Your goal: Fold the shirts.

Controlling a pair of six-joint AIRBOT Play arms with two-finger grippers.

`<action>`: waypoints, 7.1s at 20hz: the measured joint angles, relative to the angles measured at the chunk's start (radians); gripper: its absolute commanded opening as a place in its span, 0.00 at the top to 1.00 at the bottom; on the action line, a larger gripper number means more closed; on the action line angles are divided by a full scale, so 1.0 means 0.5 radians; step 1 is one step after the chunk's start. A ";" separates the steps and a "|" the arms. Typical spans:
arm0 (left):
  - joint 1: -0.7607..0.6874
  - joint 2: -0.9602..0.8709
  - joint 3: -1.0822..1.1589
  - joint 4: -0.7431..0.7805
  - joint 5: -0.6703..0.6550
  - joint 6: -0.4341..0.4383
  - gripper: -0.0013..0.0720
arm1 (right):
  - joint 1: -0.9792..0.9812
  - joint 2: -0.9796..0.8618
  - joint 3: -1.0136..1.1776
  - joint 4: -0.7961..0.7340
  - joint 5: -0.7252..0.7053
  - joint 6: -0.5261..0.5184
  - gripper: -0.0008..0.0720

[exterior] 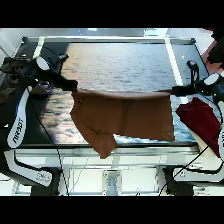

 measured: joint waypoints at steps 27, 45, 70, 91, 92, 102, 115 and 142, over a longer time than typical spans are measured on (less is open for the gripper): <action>0.005 1.240 -1.056 -0.123 -0.058 -0.199 0.19 | 0.012 0.849 -0.205 -0.769 0.246 0.304 0.52; -0.484 1.772 -2.397 -0.864 0.948 -0.609 0.19 | 0.012 0.921 -0.200 -0.130 0.093 0.316 0.52; -0.760 1.263 -2.348 -1.087 1.025 -0.825 0.97 | 0.012 0.923 -0.213 -0.242 0.318 0.307 0.78; -0.766 1.275 -2.123 -1.151 0.822 -0.469 0.97 | -0.700 0.923 -1.476 0.038 0.311 0.635 0.49; -0.766 1.275 -2.123 -1.151 0.822 -0.468 0.97 | -0.703 0.923 -1.482 0.082 0.262 0.636 0.49; -0.766 1.274 -2.123 -1.151 0.800 -0.463 0.97 | -0.711 0.928 -1.497 0.207 0.265 0.594 0.52; -0.766 1.275 -2.123 -1.151 0.787 -0.452 0.97 | -0.715 0.969 -1.475 0.087 0.444 0.655 0.51; -0.766 1.319 -1.193 -0.126 0.420 -0.515 0.97 | -0.690 1.081 -0.971 0.117 0.495 0.475 0.95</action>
